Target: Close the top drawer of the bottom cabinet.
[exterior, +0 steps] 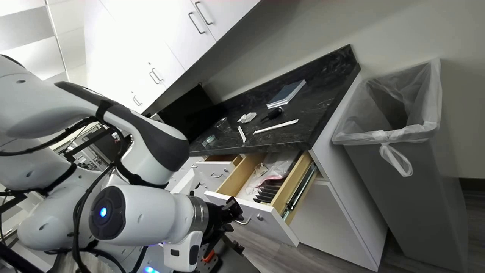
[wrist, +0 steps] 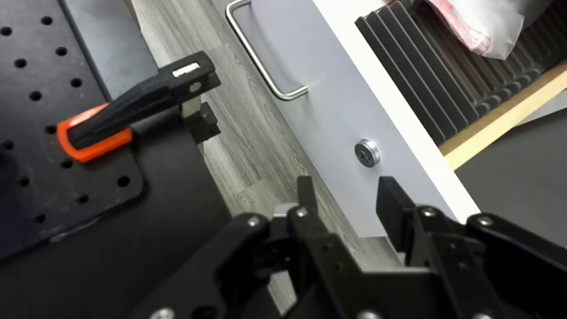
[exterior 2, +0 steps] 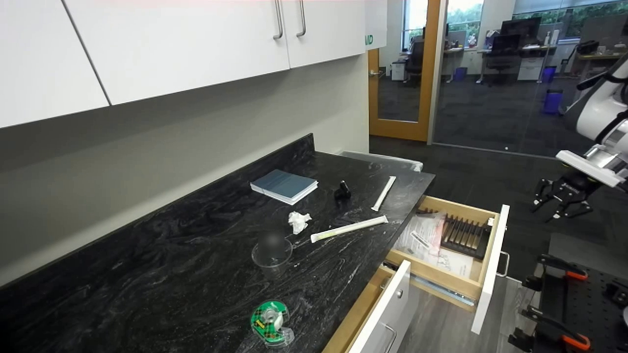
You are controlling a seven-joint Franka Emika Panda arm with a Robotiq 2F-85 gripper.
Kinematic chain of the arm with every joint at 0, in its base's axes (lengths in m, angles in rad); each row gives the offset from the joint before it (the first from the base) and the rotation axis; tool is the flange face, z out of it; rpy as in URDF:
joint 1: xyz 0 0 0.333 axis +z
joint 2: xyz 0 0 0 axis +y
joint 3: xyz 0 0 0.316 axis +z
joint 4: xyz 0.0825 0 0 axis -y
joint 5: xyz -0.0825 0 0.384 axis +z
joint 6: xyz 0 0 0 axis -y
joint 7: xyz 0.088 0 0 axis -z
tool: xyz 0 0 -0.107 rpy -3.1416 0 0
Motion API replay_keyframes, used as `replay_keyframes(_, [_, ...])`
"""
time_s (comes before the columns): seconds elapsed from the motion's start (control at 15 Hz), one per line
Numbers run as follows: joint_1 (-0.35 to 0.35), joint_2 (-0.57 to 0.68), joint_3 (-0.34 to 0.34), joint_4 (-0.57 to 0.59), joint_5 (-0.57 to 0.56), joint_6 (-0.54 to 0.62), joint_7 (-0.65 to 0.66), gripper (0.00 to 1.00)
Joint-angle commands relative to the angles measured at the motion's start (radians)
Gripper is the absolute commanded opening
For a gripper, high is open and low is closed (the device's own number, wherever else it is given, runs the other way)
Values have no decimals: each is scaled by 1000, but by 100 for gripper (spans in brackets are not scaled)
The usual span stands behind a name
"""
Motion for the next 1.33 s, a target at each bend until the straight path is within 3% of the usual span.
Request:
replay_keyframes(0.0, [-7,33,-11,0,69,-88,-2,12])
replay_keyframes(0.07, [-5,12,-10,1,29,-39,2,30])
replay_keyframes(0.2, [-4,28,-11,1,44,-64,2,15])
replay_keyframes(0.33, [-4,35,-11,1,45,-66,2,12])
replay_keyframes(0.4, [-4,40,-11,1,62,-69,9,3])
replay_keyframes(0.93, [8,135,3,0,272,-131,152,0])
replay_keyframes(1.27, [21,227,44,0,440,-222,139,0])
